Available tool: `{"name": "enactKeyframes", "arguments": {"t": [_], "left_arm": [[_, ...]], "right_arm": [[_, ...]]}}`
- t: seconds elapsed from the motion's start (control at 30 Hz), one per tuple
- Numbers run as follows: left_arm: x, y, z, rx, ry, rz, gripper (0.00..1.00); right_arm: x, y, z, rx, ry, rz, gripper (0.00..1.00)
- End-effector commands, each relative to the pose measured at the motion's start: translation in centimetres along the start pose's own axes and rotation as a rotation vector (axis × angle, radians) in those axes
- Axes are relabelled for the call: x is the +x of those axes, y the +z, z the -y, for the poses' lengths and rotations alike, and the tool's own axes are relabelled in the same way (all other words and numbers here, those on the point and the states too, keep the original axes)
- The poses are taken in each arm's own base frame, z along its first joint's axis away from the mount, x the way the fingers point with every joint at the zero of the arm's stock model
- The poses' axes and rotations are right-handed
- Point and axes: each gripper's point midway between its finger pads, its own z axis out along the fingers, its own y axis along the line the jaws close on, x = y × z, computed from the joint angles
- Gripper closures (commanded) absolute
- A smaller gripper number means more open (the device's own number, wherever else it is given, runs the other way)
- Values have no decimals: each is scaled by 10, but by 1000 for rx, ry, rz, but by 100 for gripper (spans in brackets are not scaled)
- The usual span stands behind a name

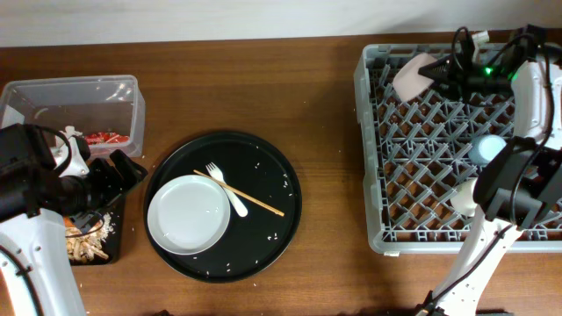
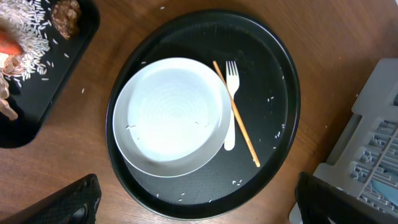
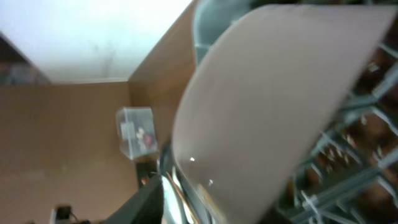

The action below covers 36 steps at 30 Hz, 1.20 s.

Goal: Sort waste into correct bins and load items into the dishwasher rack
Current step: 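Carry the pink bowl to the rack's back row and release it, then return the right gripper to the tray and grasp the wooden chopstick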

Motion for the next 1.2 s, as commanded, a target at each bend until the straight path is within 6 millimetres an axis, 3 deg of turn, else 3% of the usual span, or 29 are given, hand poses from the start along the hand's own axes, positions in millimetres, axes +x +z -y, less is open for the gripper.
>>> {"name": "enactKeyframes", "arguments": {"t": [0.0,0.07,0.13,0.2,0.27,0.37,0.47,0.53,0.57,0.6,0.67,0.8,0.87,0.93,1.03,1.17], "left_arm": [[0,-2,-1,-3,-8,7,1],[0,-2,-1,-3,-8,8,1],[0,-2,-1,-3,-8,8,1],[0,-2,-1,-3,-8,7,1],[0,-2,-1,-3,-8,7,1],[0,-2,-1,-3,-8,8,1],[0,-2,-1,-3,-8,7,1],[0,-2,-1,-3,-8,8,1],[0,-2,-1,-3,-8,7,1],[0,-2,-1,-3,-8,8,1],[0,-2,-1,-3,-8,7,1],[0,-2,-1,-3,-8,7,1],[0,-2,-1,-3,-8,8,1],[0,-2,-1,-3,-8,7,1],[0,-2,-1,-3,-8,7,1],[0,-2,-1,-3,-8,8,1]], "right_arm": [[1,-22,-16,123,-2,22,43],[6,-38,-13,264,33,29,34],[13,-62,-20,398,30,45,14],[14,-87,-49,451,1,115,6],[20,-100,-81,440,-12,177,4],[46,-110,-138,474,-152,234,4],[92,-82,-203,499,-394,201,4],[135,-37,-242,449,-591,85,2],[153,-16,-252,454,-647,37,2],[172,9,-252,518,-696,-13,1],[195,36,-245,619,-733,-70,1],[260,120,-191,778,-800,-335,1],[290,169,-147,807,-831,-446,13],[311,200,-114,803,-885,-501,27],[335,232,-79,776,-973,-539,37],[350,250,-50,744,-987,-545,46]]}}
